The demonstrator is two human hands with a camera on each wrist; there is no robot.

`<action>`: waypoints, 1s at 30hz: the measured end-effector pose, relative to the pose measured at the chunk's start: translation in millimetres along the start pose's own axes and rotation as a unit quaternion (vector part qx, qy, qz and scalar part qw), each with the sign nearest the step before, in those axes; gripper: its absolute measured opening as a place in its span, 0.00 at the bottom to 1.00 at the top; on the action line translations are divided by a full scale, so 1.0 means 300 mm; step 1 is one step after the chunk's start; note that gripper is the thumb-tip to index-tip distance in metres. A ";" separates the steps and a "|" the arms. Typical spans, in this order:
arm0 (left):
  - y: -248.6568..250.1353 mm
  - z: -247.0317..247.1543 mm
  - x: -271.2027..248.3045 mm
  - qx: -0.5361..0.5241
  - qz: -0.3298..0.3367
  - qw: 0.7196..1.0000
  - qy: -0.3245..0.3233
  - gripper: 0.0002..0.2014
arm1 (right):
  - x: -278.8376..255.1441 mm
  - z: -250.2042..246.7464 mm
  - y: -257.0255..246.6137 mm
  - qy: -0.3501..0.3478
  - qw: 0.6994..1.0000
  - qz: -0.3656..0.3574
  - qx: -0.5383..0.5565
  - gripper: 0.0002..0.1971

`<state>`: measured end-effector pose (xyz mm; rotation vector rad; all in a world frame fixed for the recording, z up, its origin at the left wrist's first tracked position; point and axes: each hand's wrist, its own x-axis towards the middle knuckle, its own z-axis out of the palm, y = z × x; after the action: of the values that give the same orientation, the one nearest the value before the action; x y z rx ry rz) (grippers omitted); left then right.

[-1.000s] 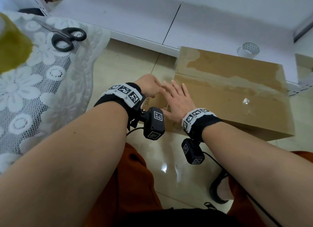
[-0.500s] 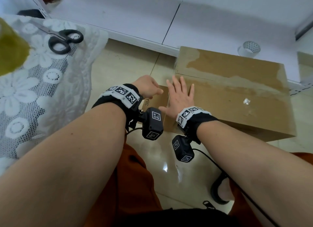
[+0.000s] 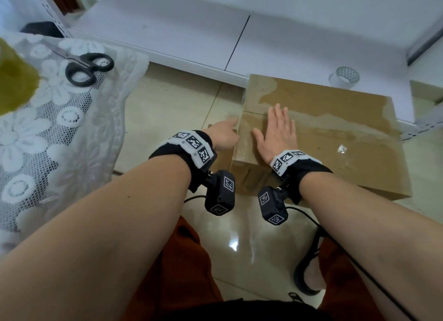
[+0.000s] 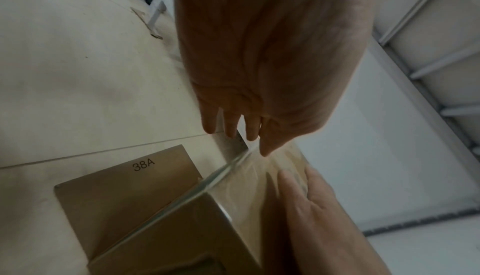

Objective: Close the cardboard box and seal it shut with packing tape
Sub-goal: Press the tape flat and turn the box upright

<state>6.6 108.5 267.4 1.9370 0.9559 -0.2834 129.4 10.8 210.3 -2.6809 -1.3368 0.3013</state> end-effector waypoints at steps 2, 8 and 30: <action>0.018 0.037 0.028 -0.048 0.004 0.999 0.006 0.26 | -0.004 0.005 0.029 -0.010 1.000 0.013 -0.010 0.38; 0.030 0.162 0.119 -0.138 0.008 0.990 0.039 0.43 | -0.030 0.029 0.066 -0.039 0.998 -0.026 -0.038 0.36; 0.073 0.092 0.152 -0.199 -0.035 0.974 0.104 0.35 | 0.018 0.007 0.075 -0.047 0.993 -0.097 -0.051 0.36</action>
<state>58.0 103.2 241.8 1.5846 1.1246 0.0735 149.6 1.6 203.1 -2.6187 -1.6690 0.3513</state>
